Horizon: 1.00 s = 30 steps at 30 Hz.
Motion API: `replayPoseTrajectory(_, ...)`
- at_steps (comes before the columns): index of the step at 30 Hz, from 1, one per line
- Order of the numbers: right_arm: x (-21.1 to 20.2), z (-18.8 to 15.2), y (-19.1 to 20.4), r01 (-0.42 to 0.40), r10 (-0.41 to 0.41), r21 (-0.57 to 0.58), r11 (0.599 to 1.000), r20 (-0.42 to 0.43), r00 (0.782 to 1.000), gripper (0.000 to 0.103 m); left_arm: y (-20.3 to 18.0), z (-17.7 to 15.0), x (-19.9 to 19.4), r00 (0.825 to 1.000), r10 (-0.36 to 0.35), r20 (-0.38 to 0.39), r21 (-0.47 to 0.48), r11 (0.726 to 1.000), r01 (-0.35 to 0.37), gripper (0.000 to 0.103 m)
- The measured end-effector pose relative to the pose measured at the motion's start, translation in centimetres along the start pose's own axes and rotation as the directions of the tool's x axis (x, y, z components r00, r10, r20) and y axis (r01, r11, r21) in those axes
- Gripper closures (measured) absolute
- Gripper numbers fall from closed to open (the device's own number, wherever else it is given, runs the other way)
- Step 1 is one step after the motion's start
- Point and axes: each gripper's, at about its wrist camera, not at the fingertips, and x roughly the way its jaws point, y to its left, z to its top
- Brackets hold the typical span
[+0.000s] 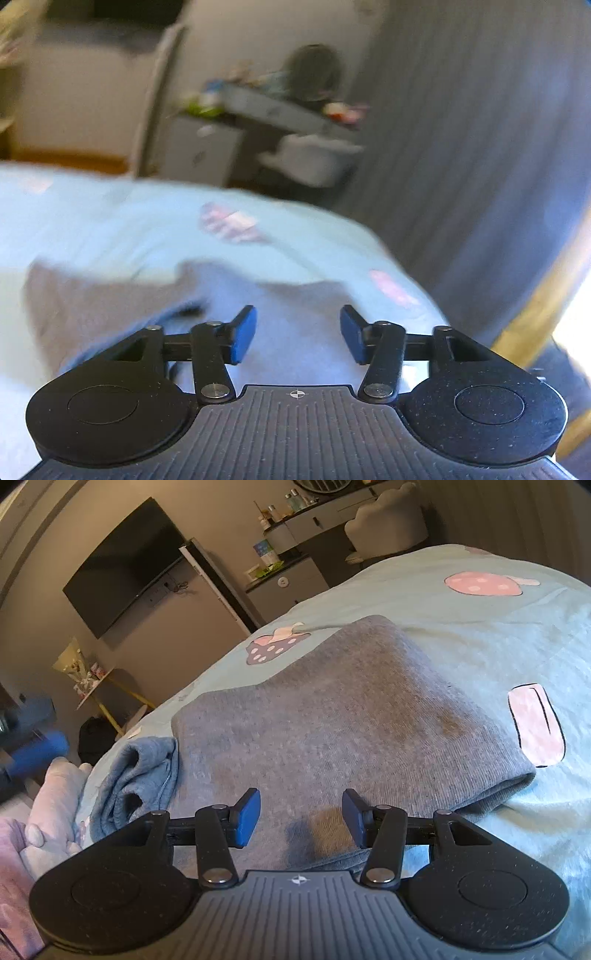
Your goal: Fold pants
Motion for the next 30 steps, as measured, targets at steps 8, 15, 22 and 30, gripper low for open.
replayPoseTrajectory(8,0.4,1.0,4.8,0.052,-0.039,-0.313,0.948,0.046,0.998,0.042,11.7,-3.1,-5.9,0.925,0.372,-0.078,-0.244,0.893,-0.379,0.025)
replayPoseTrajectory(15,3.9,-1.6,12.7,0.075,-0.013,-0.71,0.701,0.093,0.996,0.022,15.9,-2.9,-9.7,0.855,0.511,-0.086,-0.407,0.765,-0.498,0.025)
replayPoseTrajectory(22,8.0,-4.3,17.3,0.142,-0.015,-0.903,0.406,0.149,0.989,0.017,17.1,-3.8,-11.1,0.827,0.547,-0.131,-0.38,0.743,-0.551,0.023)
replayPoseTrajectory(30,10.9,-6.0,19.1,0.166,-0.006,-0.961,0.22,0.169,0.986,0.018,16.7,-5.6,-11.1,0.858,0.501,-0.109,-0.371,0.781,-0.503,0.021)
